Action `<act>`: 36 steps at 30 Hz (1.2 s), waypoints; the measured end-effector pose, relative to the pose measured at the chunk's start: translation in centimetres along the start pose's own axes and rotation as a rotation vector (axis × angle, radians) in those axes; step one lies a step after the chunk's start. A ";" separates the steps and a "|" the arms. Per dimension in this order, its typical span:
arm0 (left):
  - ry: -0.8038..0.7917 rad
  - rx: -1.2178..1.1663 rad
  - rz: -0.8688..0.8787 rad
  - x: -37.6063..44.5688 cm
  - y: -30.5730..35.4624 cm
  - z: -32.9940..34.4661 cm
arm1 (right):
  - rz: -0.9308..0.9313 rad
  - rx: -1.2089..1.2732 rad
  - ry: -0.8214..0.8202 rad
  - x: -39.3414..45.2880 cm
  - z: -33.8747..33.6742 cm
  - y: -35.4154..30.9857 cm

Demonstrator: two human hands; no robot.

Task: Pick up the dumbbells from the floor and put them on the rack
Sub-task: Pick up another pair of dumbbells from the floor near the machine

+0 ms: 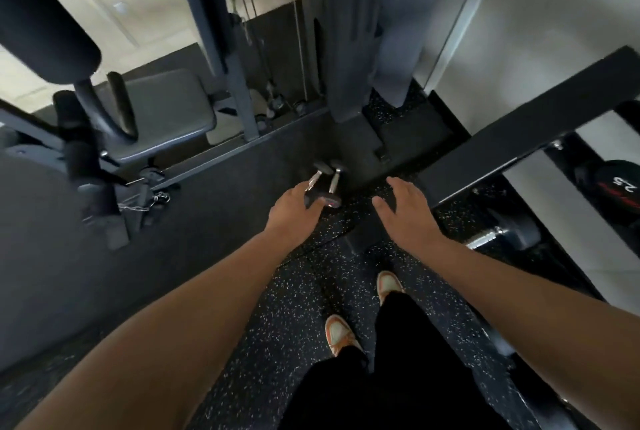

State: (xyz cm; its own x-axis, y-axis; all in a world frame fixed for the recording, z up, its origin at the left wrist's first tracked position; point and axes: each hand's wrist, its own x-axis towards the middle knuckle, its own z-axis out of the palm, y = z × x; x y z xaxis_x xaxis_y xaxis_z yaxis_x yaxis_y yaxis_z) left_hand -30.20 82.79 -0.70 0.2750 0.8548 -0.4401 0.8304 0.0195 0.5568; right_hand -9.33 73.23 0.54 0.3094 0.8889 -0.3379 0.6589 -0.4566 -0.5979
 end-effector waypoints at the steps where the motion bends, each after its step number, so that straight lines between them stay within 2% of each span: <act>1: 0.000 0.015 -0.010 0.1 -1.1 -0.4 | -0.007 -0.014 -0.034 0.4 0.8 -0.5; 9: -0.095 0.185 -0.027 6.3 -4.6 -1.8 | -0.076 -0.200 -0.187 6.7 5.9 -2.1; 15: -0.194 0.265 0.046 15.8 -3.2 -0.9 | -0.069 -0.329 -0.273 15.3 9.7 -1.4; 20: -0.308 0.368 0.070 25.1 -5.8 1.3 | -0.091 -0.512 -0.419 23.0 14.7 1.1; 26: -0.430 0.501 0.052 35.1 -12.0 6.5 | -0.073 -0.527 -0.506 31.4 21.6 5.4; 31: -0.464 0.514 0.101 43.3 -17.0 13.4 | -0.098 -0.576 -0.530 38.7 28.2 9.8; 36: -0.474 0.489 0.149 52.1 -22.1 21.9 | -0.032 -0.576 -0.460 46.0 36.7 15.6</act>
State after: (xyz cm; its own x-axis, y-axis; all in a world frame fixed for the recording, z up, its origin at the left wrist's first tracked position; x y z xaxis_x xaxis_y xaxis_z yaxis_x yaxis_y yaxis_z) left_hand -23.65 115.53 -51.39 0.4928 0.5097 -0.7052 0.8595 -0.4114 0.3033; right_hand -9.95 105.63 -51.02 0.0481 0.7380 -0.6731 0.9576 -0.2257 -0.1790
